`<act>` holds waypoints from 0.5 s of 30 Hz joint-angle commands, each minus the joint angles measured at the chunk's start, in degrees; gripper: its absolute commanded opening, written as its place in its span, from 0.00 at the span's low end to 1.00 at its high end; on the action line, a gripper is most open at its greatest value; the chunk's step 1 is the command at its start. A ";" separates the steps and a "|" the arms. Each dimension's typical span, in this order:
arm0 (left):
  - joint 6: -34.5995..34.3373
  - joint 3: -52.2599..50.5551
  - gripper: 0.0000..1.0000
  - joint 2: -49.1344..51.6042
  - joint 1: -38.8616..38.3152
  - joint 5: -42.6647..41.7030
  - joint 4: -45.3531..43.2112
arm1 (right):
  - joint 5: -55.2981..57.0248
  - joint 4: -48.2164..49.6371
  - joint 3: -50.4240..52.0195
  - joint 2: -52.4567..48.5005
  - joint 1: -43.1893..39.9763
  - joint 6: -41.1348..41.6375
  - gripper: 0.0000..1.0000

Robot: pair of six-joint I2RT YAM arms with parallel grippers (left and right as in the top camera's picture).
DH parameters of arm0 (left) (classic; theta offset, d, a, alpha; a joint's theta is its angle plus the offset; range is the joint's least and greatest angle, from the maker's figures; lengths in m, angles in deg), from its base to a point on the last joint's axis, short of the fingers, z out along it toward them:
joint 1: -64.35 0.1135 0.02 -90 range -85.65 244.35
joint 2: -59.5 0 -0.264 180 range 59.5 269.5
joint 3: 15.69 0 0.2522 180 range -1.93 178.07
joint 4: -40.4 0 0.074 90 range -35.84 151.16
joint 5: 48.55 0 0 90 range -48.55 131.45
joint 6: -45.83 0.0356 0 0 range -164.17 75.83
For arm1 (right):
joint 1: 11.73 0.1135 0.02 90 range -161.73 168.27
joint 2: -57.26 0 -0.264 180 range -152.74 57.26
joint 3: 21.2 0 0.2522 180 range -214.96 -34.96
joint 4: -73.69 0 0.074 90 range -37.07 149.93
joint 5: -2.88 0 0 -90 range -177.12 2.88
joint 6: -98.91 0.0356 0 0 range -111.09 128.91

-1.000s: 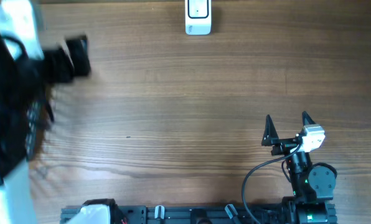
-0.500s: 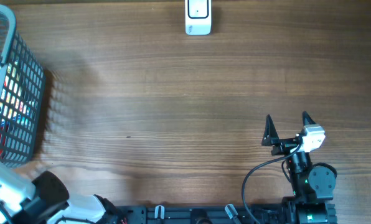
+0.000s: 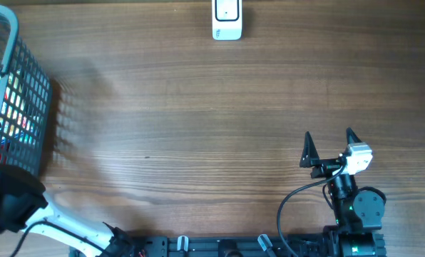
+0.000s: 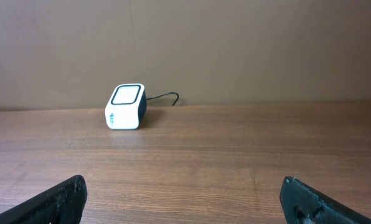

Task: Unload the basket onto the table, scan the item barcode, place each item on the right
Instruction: 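Move the left gripper over the grey basket and lower inside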

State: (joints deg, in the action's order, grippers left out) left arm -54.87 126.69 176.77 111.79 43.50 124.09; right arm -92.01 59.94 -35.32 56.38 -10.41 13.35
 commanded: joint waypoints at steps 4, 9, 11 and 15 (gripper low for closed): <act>-0.39 -0.11 1.00 6.49 -0.09 -8.22 5.22 | 0.42 0.15 0.07 0.31 0.17 0.46 1.00; 2.19 -0.11 1.00 10.56 -0.02 -6.54 8.22 | 0.42 0.15 0.07 0.31 0.17 0.44 1.00; 2.16 -0.11 1.00 12.02 -0.02 -4.31 8.81 | 0.42 0.15 0.07 0.31 0.17 0.44 1.00; 2.16 -0.15 1.00 14.80 -0.02 -2.36 8.96 | 0.42 0.15 0.07 0.31 0.15 0.44 1.00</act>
State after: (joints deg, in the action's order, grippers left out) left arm -53.71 126.69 189.21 111.73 38.82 132.90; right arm -91.98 59.96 -35.32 56.38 -10.41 13.35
